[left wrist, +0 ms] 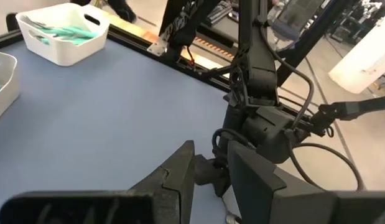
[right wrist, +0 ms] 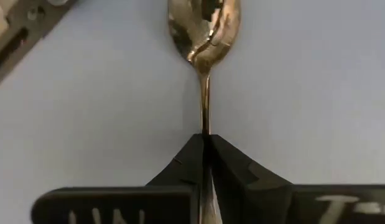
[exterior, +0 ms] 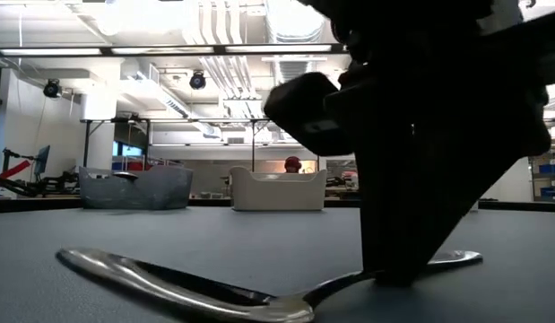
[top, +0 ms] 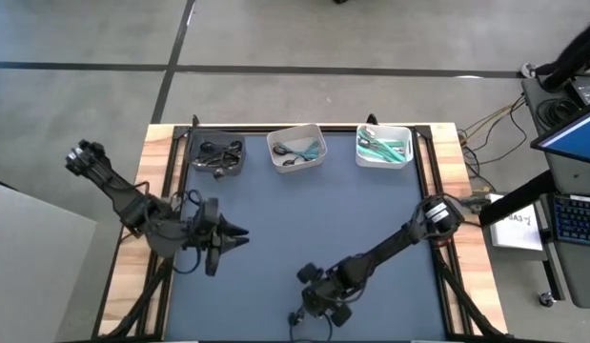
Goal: Sort silverware by color (type)
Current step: Put the black spoon into the black bin
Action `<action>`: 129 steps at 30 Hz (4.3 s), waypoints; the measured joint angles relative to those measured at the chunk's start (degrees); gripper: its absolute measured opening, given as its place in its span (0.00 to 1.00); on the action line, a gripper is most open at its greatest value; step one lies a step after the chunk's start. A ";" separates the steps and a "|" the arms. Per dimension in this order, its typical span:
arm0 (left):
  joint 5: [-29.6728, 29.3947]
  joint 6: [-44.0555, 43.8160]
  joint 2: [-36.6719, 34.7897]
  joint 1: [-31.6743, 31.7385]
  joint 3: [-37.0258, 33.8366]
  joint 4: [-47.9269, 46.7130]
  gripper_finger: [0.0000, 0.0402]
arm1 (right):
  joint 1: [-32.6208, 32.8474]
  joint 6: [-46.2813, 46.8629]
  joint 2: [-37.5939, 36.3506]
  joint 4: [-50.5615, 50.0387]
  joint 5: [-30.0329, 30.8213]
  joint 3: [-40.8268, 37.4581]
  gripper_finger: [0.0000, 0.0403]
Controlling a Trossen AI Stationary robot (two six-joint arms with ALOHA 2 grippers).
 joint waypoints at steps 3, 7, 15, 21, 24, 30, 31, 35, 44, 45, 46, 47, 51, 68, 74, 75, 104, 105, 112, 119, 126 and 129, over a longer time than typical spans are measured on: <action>-0.01 -0.76 0.88 -0.17 0.00 -0.02 0.20 | -0.13 4.54 0.02 0.01 -2.23 -0.02 0.03; 0.00 -2.64 1.25 -0.22 0.00 0.00 0.20 | -0.46 13.96 -0.26 -0.11 -3.03 -0.07 0.03; 0.01 -2.15 1.14 -0.67 1.10 0.03 0.20 | -3.76 15.45 -3.48 -2.01 -3.65 -0.44 0.02; -0.01 -2.65 0.24 -1.69 1.22 -4.16 0.20 | -8.95 15.23 -6.74 -3.17 -3.20 -0.45 0.02; 0.01 -6.12 -0.49 -2.42 1.22 -10.24 0.20 | -11.66 13.97 -7.80 -2.99 -3.38 -0.46 0.02; -0.05 -19.07 -2.16 -5.18 1.22 -26.93 0.20 | -17.72 10.96 -8.66 -2.92 -3.20 -0.60 0.02; -0.26 -20.93 -2.30 -5.68 1.22 -29.35 0.20 | -18.74 10.58 -8.66 -2.93 -3.25 -0.67 0.02; -4.59 -26.09 -2.36 -7.53 1.13 -36.51 0.20 | -22.67 8.31 -8.66 -2.81 -3.45 -0.72 0.02; -11.52 -37.38 -10.19 -7.68 -9.15 -44.22 0.20 | -30.69 4.37 -8.66 -2.78 -8.03 -0.72 0.02; -11.51 -38.46 -12.24 -7.68 -11.21 -43.58 0.20 | -31.45 4.28 -8.66 -2.76 -8.07 -0.72 0.02; -11.57 -38.92 -14.66 -7.68 -13.57 -42.33 0.20 | -32.14 4.29 -8.66 -2.75 -8.10 -0.72 0.02; -11.55 -39.01 -17.05 -7.68 -15.97 -40.55 0.20 | -32.77 4.32 -8.66 -2.73 -8.10 -0.72 0.02; -11.58 -34.07 -27.52 -7.60 -26.87 -26.35 0.20 | -34.67 4.31 -8.66 -2.33 -8.19 -0.72 0.02; -31.07 46.50 -46.85 1.83 -58.31 60.45 0.19 | -35.65 11.91 -8.66 19.73 -4.71 -0.72 0.02; -32.86 49.77 -46.54 2.90 -57.27 60.45 0.21 | -35.63 12.21 -8.70 25.27 0.96 -0.72 0.02; -30.36 48.54 -46.26 2.90 -57.27 60.40 0.22 | -35.67 11.73 -8.70 26.57 1.58 -0.72 0.02; -29.98 38.62 -37.41 7.27 -55.25 60.33 0.33 | -35.55 -8.40 -9.03 48.75 16.99 -0.68 0.02; -29.98 38.65 -37.28 7.30 -55.25 60.33 0.33 | -35.40 -7.48 -9.03 49.13 17.92 -0.68 0.02; -29.96 39.27 -37.15 7.36 -55.25 60.33 0.33 | -33.97 -3.11 -9.03 49.54 18.81 -0.66 0.02; -29.95 39.49 -37.24 7.41 -55.25 60.46 0.33 | -32.83 -3.75 -4.14 50.24 18.72 3.89 0.02; -29.95 40.43 -37.29 7.41 -55.25 60.57 0.33 | -32.85 -4.18 -1.62 46.40 18.74 8.67 0.02; -30.48 43.69 -37.33 7.42 -55.25 61.44 0.33 | -32.85 -6.32 -1.00 46.38 18.66 9.56 0.02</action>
